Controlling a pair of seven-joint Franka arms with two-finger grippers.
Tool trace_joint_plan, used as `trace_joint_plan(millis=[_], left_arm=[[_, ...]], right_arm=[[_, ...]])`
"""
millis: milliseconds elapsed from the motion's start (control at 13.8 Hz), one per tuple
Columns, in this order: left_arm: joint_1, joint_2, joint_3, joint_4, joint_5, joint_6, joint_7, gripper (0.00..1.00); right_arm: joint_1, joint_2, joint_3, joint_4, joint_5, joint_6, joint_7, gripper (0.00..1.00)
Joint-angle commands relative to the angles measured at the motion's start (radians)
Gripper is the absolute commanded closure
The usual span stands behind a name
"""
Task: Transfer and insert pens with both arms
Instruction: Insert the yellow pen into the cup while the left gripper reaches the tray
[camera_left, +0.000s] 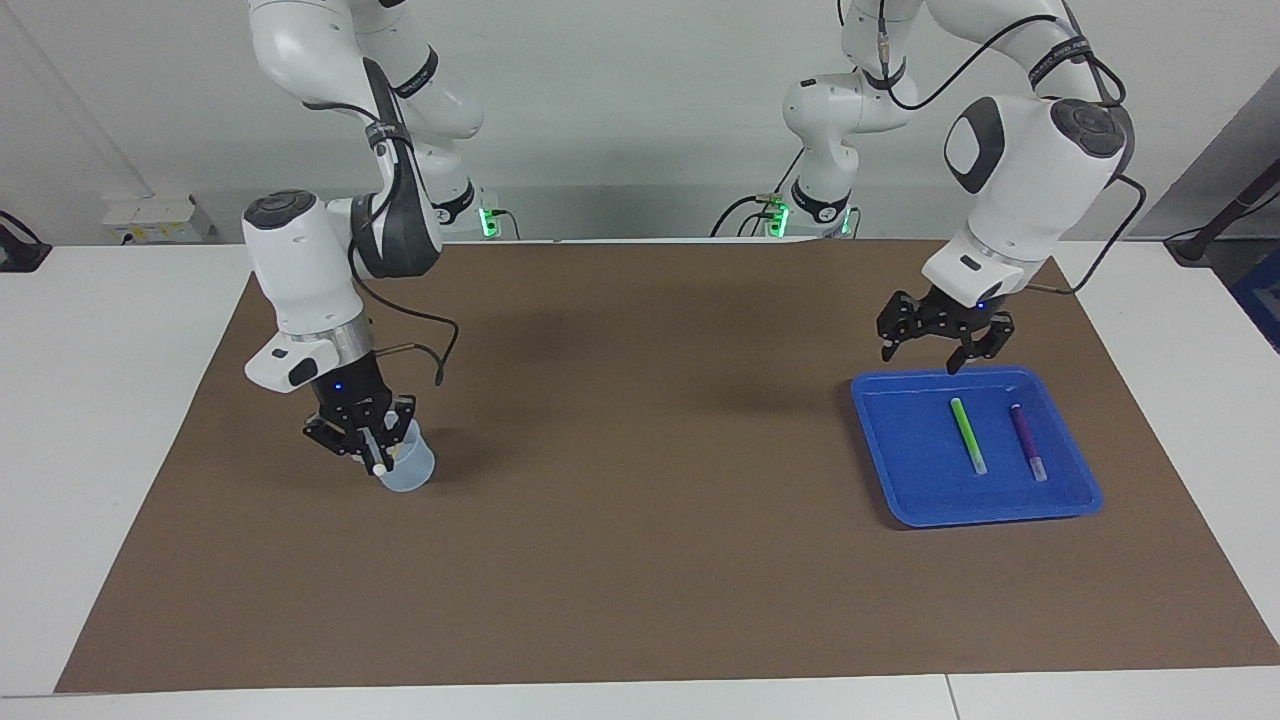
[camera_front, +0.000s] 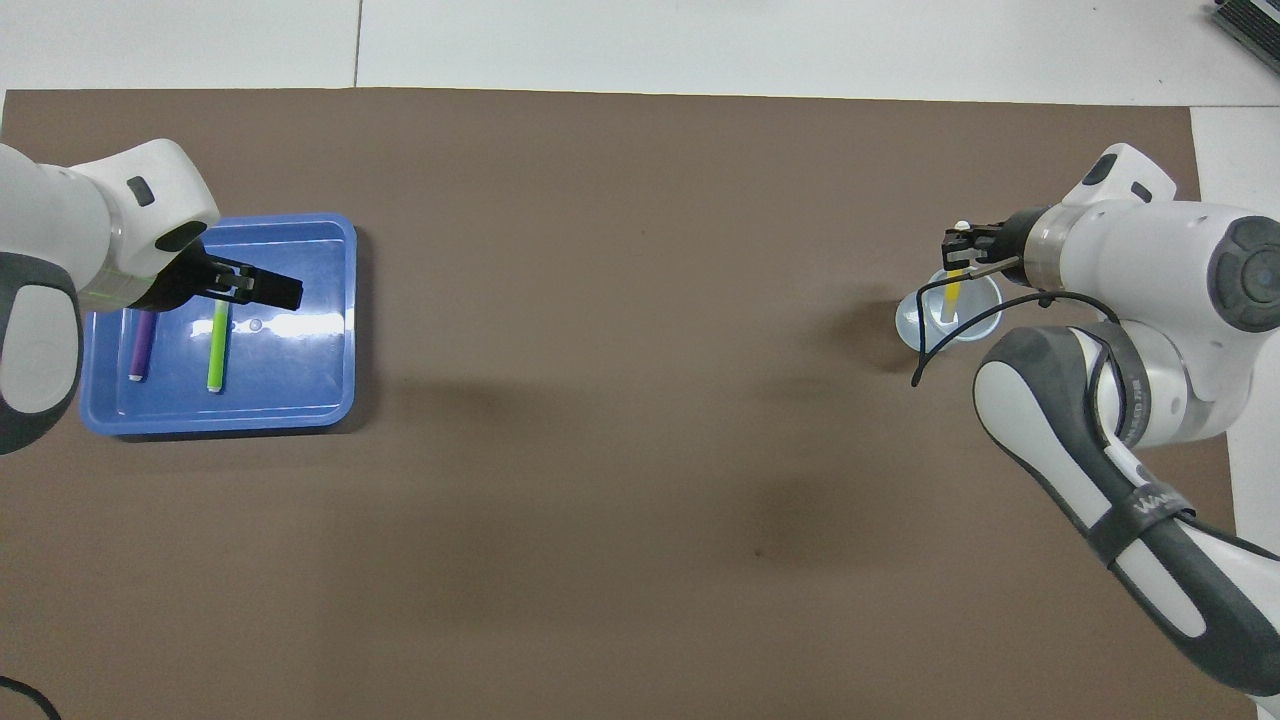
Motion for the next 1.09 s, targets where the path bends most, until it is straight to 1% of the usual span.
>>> trace_joint_plan(millis=[0,72,145,217,290,362,434,507,579,651,724,796,869,1013], left_arm=[[0.039,0.002,-0.009,-0.016,0.046,0.082,0.012,0.01],[0.047,-0.01,-0.009,-0.048,0.045,0.064,0.011,0.04],[0.078,-0.022,-0.008,-0.087,0.007,0.062,0.015,0.09],[0.085,-0.03,-0.008,-0.098,-0.062,0.062,0.014,0.12],[0.082,-0.029,-0.011,-0.098,-0.064,0.079,0.014,0.12],[0.079,-0.017,-0.009,-0.092,-0.063,0.096,0.02,0.12],[0.08,-0.006,-0.009,-0.088,-0.058,0.102,0.019,0.12],[0.086,0.016,-0.009,-0.073,-0.055,0.101,0.019,0.12],[0.091,0.028,-0.008,-0.064,-0.055,0.098,0.016,0.12],[0.091,0.033,-0.006,-0.062,-0.052,0.097,0.012,0.1],[0.097,0.049,-0.006,-0.05,-0.04,0.091,0.009,0.1],[0.1,0.081,0.001,-0.023,-0.022,0.088,0.008,0.1],[0.1,0.121,0.021,0.02,0.01,0.084,0.009,0.1],[0.1,0.174,0.038,0.063,0.02,0.055,0.008,0.1]], right_arm=[[-0.013,-0.03,0.007,-0.043,-0.034,0.015,0.042,1.0],[-0.013,-0.03,0.007,-0.045,-0.033,0.015,0.043,1.0],[-0.013,-0.03,0.007,-0.045,-0.033,0.013,0.043,1.0],[-0.013,-0.03,0.007,-0.045,-0.033,0.012,0.045,0.9],[-0.014,-0.03,0.007,-0.045,-0.033,0.009,0.043,0.75],[-0.014,-0.03,0.007,-0.043,-0.033,0.009,0.043,0.65],[-0.014,-0.03,0.007,-0.042,-0.033,0.009,0.043,0.58],[-0.014,-0.03,0.007,-0.037,-0.033,0.006,0.042,0.47],[-0.014,-0.034,0.007,-0.033,-0.033,0.003,0.042,0.17],[-0.016,-0.041,0.007,-0.028,-0.033,-0.012,0.04,0.0],[-0.014,-0.046,0.007,-0.019,-0.025,-0.049,0.04,0.0],[-0.014,-0.059,0.009,0.005,-0.021,-0.1,0.042,0.0],[-0.014,-0.066,0.01,0.03,-0.016,-0.165,0.042,0.0],[-0.013,-0.089,0.012,0.074,-0.016,-0.29,0.052,0.0]])
